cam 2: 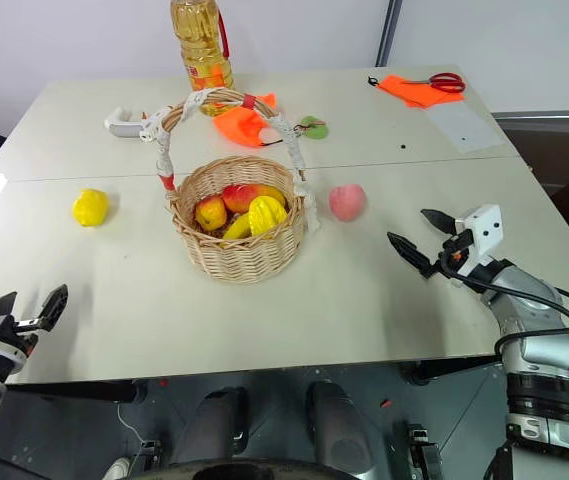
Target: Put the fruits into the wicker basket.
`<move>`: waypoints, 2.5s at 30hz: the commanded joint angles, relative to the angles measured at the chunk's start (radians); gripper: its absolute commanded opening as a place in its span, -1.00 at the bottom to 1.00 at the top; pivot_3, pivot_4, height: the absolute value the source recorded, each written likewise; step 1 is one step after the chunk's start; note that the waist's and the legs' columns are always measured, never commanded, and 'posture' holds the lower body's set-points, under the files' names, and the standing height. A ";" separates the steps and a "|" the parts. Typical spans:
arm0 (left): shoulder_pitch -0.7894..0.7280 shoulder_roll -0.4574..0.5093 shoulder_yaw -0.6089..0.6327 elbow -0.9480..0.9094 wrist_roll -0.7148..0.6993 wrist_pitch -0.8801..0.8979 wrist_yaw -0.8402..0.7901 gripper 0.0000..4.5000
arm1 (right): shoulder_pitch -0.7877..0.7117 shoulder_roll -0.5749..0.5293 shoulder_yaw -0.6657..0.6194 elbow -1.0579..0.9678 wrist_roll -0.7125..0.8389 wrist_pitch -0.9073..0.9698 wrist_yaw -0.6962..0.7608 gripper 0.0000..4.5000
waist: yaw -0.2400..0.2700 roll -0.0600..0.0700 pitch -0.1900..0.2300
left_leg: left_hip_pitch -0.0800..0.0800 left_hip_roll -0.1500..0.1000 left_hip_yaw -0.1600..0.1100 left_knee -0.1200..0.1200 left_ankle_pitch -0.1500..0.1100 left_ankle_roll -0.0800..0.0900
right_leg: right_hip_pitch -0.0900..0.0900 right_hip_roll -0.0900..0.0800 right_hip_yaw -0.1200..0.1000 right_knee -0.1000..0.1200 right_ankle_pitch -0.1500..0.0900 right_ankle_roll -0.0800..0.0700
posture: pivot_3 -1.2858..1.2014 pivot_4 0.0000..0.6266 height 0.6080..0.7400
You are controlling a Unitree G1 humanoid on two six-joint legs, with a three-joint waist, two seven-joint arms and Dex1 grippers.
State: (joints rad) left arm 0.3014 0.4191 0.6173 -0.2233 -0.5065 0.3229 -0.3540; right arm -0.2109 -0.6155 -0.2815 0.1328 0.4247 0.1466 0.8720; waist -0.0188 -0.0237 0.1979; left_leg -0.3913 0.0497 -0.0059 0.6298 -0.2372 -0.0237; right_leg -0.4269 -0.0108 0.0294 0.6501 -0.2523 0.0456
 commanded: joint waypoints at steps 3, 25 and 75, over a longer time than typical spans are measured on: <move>-0.008 0.021 0.016 -0.047 -0.002 0.006 0.009 1.00 | -0.016 -0.011 -0.007 -0.043 0.007 -0.005 -0.003 0.99 | 0.001 0.000 0.000 | 0.000 0.000 0.000 0.000 0.000 0.000 | 0.000 0.000 0.000 0.000 0.000 0.000 | 0.03 -0.52 1.00; -0.444 0.314 -0.075 0.173 0.034 0.289 0.041 1.00 | -0.001 -0.123 0.054 -0.591 0.272 0.321 0.067 0.99 | 0.001 -0.001 0.000 | 0.000 0.000 -0.001 0.000 0.000 0.000 | 0.000 0.001 -0.001 0.001 0.000 0.001 | 0.03 -0.52 1.00; -0.792 0.273 -0.595 -0.216 -0.133 0.476 -0.230 -0.05 | -0.133 -0.135 0.158 -0.533 0.170 0.338 0.013 1.00 | -0.004 -0.003 0.000 | -0.001 0.000 0.001 0.002 0.001 -0.001 | 0.003 -0.001 0.000 -0.001 0.005 0.003 | 0.03 -0.52 1.00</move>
State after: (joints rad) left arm -0.4715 0.6970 0.0493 -0.4649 -0.6873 0.8207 -0.5969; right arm -0.3316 -0.7425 -0.1138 -0.3781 0.5994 0.4948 0.8898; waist -0.0225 -0.0265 0.1981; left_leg -0.3919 0.0493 -0.0055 0.6310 -0.2369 -0.0238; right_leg -0.4245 -0.0106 0.0294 0.6496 -0.2477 0.0509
